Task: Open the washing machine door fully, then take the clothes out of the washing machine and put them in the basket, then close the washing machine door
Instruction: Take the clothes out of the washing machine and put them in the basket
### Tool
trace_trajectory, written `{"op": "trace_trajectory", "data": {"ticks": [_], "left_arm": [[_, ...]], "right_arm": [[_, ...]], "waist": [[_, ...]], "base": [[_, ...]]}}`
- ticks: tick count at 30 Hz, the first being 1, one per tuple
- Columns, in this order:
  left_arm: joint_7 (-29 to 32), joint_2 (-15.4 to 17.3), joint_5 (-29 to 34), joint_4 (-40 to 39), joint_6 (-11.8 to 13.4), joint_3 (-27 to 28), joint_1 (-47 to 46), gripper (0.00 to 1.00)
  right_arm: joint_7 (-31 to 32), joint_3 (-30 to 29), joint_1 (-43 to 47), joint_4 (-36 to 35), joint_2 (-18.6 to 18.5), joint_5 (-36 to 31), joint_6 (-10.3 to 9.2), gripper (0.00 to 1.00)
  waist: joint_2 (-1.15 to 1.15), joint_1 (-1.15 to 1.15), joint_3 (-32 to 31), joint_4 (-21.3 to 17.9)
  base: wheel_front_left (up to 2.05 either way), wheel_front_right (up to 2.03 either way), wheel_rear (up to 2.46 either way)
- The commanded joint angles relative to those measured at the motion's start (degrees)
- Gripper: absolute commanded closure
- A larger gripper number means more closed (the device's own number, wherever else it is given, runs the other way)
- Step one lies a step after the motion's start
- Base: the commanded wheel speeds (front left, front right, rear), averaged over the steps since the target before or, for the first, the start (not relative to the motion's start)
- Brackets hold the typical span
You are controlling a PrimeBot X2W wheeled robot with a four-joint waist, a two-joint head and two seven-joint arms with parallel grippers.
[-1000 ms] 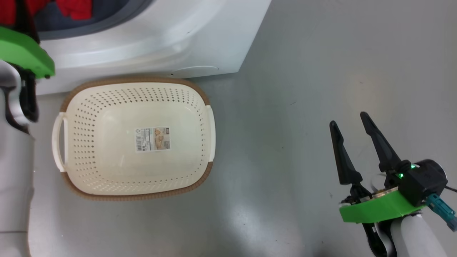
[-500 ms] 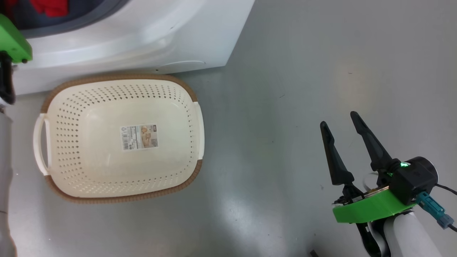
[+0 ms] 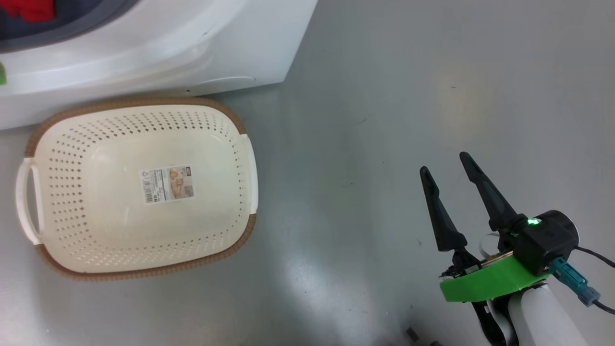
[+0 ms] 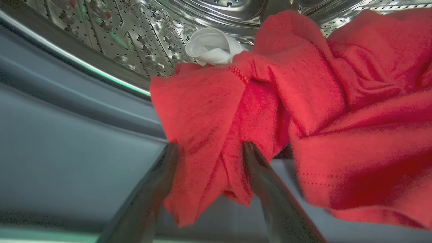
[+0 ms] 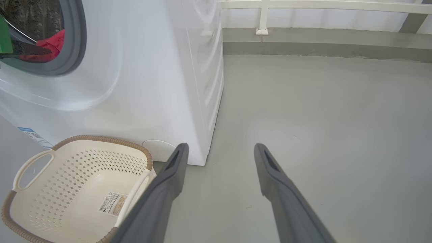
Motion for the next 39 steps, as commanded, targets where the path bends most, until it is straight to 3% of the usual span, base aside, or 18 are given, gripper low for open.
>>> {"op": "trace_trajectory", "data": {"ticks": [1, 7, 8, 9, 10, 11, 19, 25, 39], "left_arm": [[0.41, 3.82, 0.34, 0.0, 0.92, 0.67, -0.87, 0.0], [0.87, 4.04, 0.3, 1.96, 0.84, 0.01, -1.23, 0.0], [0.95, 4.03, 0.33, 2.17, 0.78, -0.15, -1.31, 0.04], [0.93, 4.02, 0.3, 2.31, 0.72, -0.26, -1.43, 0.57], [1.04, 3.94, 0.26, 2.49, 0.53, -0.4, -1.5, 0.85], [1.08, 3.88, 0.14, 2.64, 0.38, -0.44, -1.59, 1.0], [-0.61, 3.53, -0.97, 2.83, -0.75, -0.34, -1.74, 1.0], [-3.65, 3.34, -2.37, 2.12, -3.07, 0.05, -1.39, 1.0], [-16.9, 3.75, -3.79, -3.78, -5.22, 0.79, 1.77, 1.0]], "right_arm": [[-0.37, 1.62, -0.3, -0.89, -0.47, 0.51, 0.36, 0.0], [-0.37, 1.75, -0.6, -0.7, -0.47, 1.02, 0.36, 0.0], [-0.37, 1.72, -0.66, -0.68, -0.47, 1.07, 0.36, 0.0], [-0.37, 1.69, -0.73, -0.64, -0.47, 1.13, 0.36, 0.0], [-0.37, 1.66, -0.81, -0.6, -0.47, 1.2, 0.36, 0.0], [-0.37, 1.66, -0.89, -0.57, -0.47, 1.28, 0.36, 0.0], [-0.37, 1.66, -1.35, -0.21, -0.47, 1.62, 0.36, 0.0], [-0.37, 1.27, -1.67, -0.21, -0.47, 1.83, 0.36, 0.0], [-0.37, 1.46, -2.52, 0.08, -0.47, 2.76, 0.36, 0.0]], "waist": [[0.0, 0.0, 0.42, -0.58], [0.0, 0.0, 0.89, -1.04], [0.0, 0.0, 0.97, -1.05], [0.0, 0.0, 1.02, -1.06], [0.0, 0.0, 1.05, -1.06], [0.0, 0.0, 1.08, -1.05], [0.0, 0.0, 1.17, -0.78], [0.0, 0.0, 1.28, -0.19], [0.0, 0.0, 0.6, 1.04]], "base": [[0.0, 0.0, 0.0], [0.0, 0.0, 0.0], [0.0, 0.0, 0.0], [0.0, 0.0, 0.0], [0.0, 0.0, 0.0], [0.0, 0.0, 0.0], [0.0, 0.0, 0.0], [0.0, 0.0, 0.0], [0.0, 0.0, 0.0]]}}
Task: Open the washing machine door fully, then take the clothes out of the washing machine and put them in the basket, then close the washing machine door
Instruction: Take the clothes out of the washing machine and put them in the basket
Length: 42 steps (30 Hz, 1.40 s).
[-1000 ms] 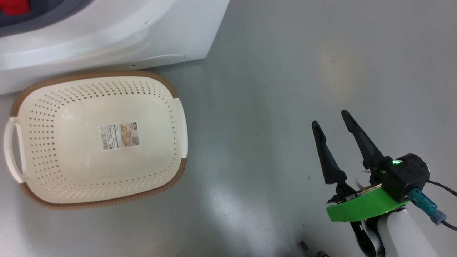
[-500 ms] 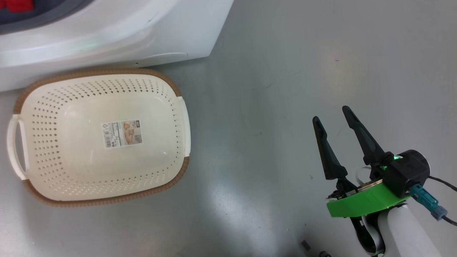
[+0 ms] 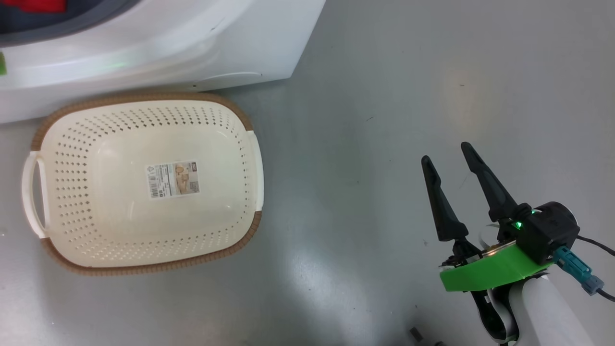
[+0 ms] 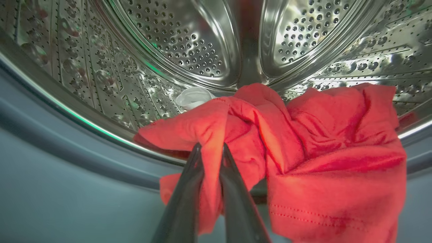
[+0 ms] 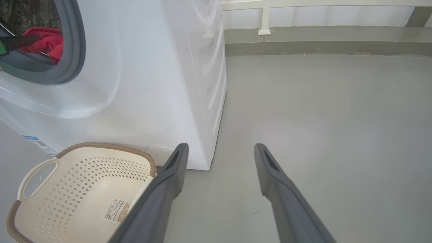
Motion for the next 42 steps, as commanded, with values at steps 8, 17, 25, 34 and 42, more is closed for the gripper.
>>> {"op": "trace_trajectory", "data": {"ticks": [8, 17, 25, 34, 42], "left_arm": [[-3.76, 3.08, 0.06, -9.93, 0.25, 0.81, 7.48, 1.0], [-4.24, 2.34, 0.5, -20.12, 1.61, 1.1, 16.48, 1.0], [-4.3, 0.72, 0.74, -27.44, 3.13, 1.51, 23.71, 1.0], [-4.31, 0.03, 1.18, -34.81, 4.39, 1.32, 31.42, 1.0], [-4.26, -0.99, 1.07, -41.49, 5.84, 0.81, 38.14, 1.0]], "right_arm": [[-0.37, 1.44, -0.77, -0.89, -0.45, 1.42, 0.36, 0.0], [-0.37, 1.23, -0.88, -0.49, -0.45, 1.63, 0.36, 0.0], [-0.37, 0.91, -0.26, -0.46, -0.45, 1.46, 0.36, 0.0], [-0.37, 0.47, 1.12, -0.29, -0.45, 1.41, 0.36, 0.0], [-0.37, -0.3, 2.42, -0.53, -0.45, 1.38, 0.36, 0.0]], "waist": [[0.0, 0.0, -1.44, 0.65], [0.0, 0.0, -3.94, 1.8], [0.0, 0.0, -6.78, 2.77], [0.0, 0.0, -10.86, 3.4], [0.0, 0.0, -13.66, 4.07]], "base": [[0.0, 0.0, 0.0], [0.0, 0.0, 0.0], [0.0, 0.0, 0.0], [0.0, 0.0, 0.0], [0.0, 0.0, 0.0]]}}
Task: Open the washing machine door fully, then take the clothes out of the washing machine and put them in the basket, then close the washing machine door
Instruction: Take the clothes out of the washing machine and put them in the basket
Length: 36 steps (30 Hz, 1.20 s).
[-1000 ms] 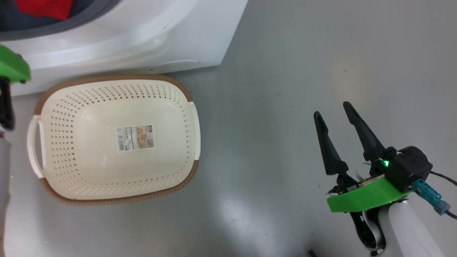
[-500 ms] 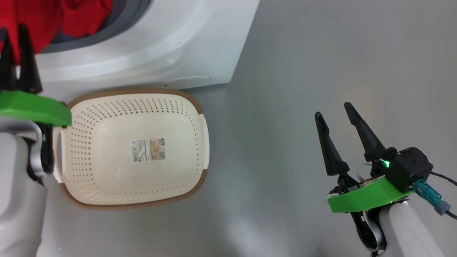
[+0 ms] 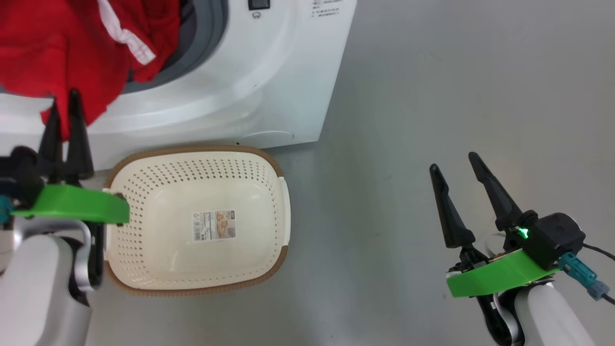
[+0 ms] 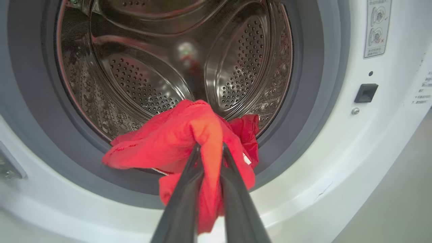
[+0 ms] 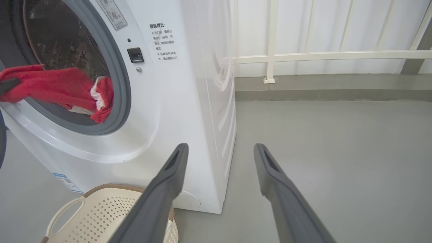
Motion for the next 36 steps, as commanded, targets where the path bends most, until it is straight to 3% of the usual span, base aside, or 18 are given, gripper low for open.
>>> {"op": "trace_trajectory", "data": {"ticks": [1, 24, 36], "left_arm": [[-0.62, 1.82, 0.36, -2.32, 0.49, 1.47, 0.76, 1.0], [1.75, -2.53, -0.56, -13.36, 3.27, -3.08, 11.94, 1.0], [0.82, -5.75, -3.6, -6.13, 1.11, -4.85, 14.37, 1.0]], "right_arm": [[-0.37, 0.67, 0.87, -1.32, -0.25, 0.41, 0.36, 0.0], [-0.37, -1.13, 2.12, -2.0, -0.25, 0.61, 0.36, 0.0], [-0.37, -1.35, 2.7, -2.7, -0.25, 0.75, 0.36, 0.0]], "waist": [[0.0, 0.0, -0.61, 0.54], [0.0, 0.0, -4.88, 2.96], [0.0, 0.0, -4.86, 2.52]], "base": [[0.0, 0.0, 0.0], [0.0, 0.0, 0.0], [0.0, 0.0, 0.0]]}}
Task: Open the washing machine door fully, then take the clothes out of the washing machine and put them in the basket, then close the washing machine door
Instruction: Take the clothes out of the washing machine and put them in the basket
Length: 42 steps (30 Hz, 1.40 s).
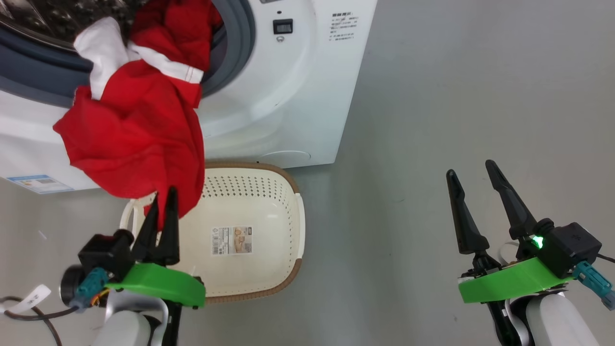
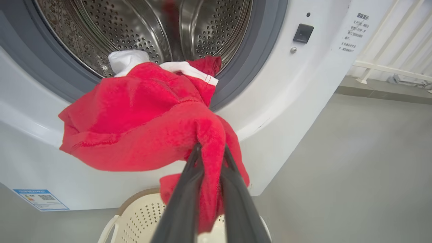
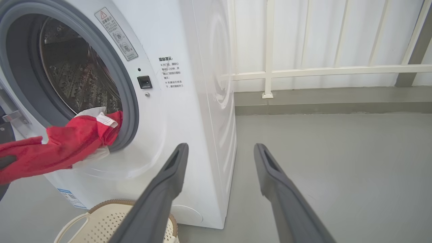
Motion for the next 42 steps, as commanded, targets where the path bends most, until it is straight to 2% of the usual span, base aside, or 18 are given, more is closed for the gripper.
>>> {"op": "trace_trajectory", "data": {"ticks": [1, 15, 23, 30, 42], "left_arm": [[-0.77, 0.58, -0.34, 0.31, -0.51, 1.69, -0.43, 1.0], [-2.02, -3.24, -2.44, 20.54, -4.71, 1.88, -6.84, 1.0], [-2.18, -5.25, -2.93, 34.92, -8.54, 1.93, -13.13, 1.0], [-2.19, -6.5, -2.73, 42.28, -10.78, 2.54, -16.58, 1.0], [-2.2, -7.08, -2.73, 51.34, -12.3, 3.99, -21.75, 1.0]], "right_arm": [[-0.37, 1.25, 0.14, -1.65, -0.17, -0.1, 0.36, 0.0], [-0.37, 1.93, -1.06, -1.95, -0.17, 0.26, 0.36, 0.0], [-0.37, 2.46, -2.31, -2.03, -0.17, 0.16, 0.36, 0.0], [-0.37, 3.01, -3.11, -2.07, -0.17, 0.28, 0.36, 0.0], [-0.37, 3.61, -4.39, -2.45, -0.17, 0.58, 0.36, 0.0]], "waist": [[0.0, 0.0, 0.33, -0.15], [0.0, 0.0, 3.72, -1.73], [0.0, 0.0, 6.55, -2.58], [0.0, 0.0, 9.09, -3.67], [0.0, 0.0, 13.65, -5.35]], "base": [[0.0, 0.0, 0.0], [0.0, 0.0, 0.0], [0.0, 0.0, 0.0], [0.0, 0.0, 0.0], [0.0, 0.0, 0.0]]}}
